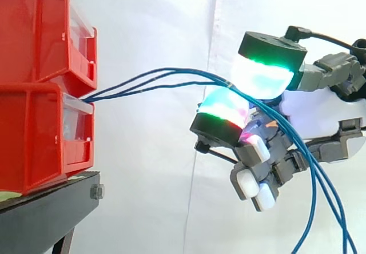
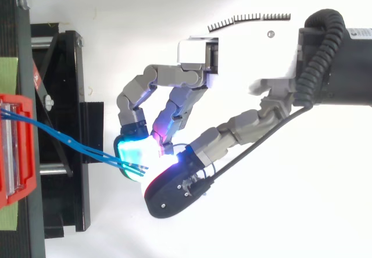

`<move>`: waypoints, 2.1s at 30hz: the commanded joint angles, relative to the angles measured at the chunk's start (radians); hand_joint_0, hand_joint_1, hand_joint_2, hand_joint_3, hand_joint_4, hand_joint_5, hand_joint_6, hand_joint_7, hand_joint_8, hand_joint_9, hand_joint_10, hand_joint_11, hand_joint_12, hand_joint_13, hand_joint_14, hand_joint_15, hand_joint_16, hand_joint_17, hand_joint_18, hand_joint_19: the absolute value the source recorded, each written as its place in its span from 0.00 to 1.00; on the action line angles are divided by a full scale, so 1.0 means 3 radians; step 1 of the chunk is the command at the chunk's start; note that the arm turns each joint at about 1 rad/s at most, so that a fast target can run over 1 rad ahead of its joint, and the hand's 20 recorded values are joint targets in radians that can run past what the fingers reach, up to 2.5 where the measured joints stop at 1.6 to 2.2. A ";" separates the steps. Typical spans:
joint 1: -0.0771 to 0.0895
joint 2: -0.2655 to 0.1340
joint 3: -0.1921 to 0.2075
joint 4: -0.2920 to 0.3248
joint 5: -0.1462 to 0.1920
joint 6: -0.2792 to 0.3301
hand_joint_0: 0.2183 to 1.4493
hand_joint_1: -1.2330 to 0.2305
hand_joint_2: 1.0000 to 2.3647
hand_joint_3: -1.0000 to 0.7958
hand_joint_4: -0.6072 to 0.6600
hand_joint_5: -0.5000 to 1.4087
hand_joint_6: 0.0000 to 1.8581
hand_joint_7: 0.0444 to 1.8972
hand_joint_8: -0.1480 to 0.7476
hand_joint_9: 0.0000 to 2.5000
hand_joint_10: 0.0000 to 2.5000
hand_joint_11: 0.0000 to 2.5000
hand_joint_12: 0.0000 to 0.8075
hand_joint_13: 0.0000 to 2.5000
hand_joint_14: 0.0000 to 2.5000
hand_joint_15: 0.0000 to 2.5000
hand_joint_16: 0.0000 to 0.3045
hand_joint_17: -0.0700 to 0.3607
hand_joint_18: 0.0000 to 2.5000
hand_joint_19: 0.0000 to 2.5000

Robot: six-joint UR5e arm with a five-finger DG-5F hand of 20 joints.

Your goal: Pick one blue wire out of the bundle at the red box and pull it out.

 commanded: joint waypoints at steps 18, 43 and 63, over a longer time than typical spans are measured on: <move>0.0000 -0.0002 0.0000 0.0005 0.0004 0.0000 0.34 0.33 0.00 0.28 0.54 0.16 0.50 0.56 0.50 0.37 0.01 0.30 0.49 0.36 0.01 0.22 0.19 0.46 0.32 0.19; 0.0000 -0.0002 0.0000 0.0005 -0.0001 0.0000 0.45 0.29 0.00 0.28 0.50 0.14 0.52 0.58 0.48 0.34 0.01 0.29 0.48 0.37 0.01 0.22 0.19 0.46 0.33 0.18; 0.0000 0.0003 0.0000 0.0010 -0.0012 0.0000 0.26 0.52 0.00 0.28 0.58 0.17 0.50 0.60 0.53 0.39 0.01 0.30 0.53 0.37 0.01 0.24 0.20 0.48 0.31 0.24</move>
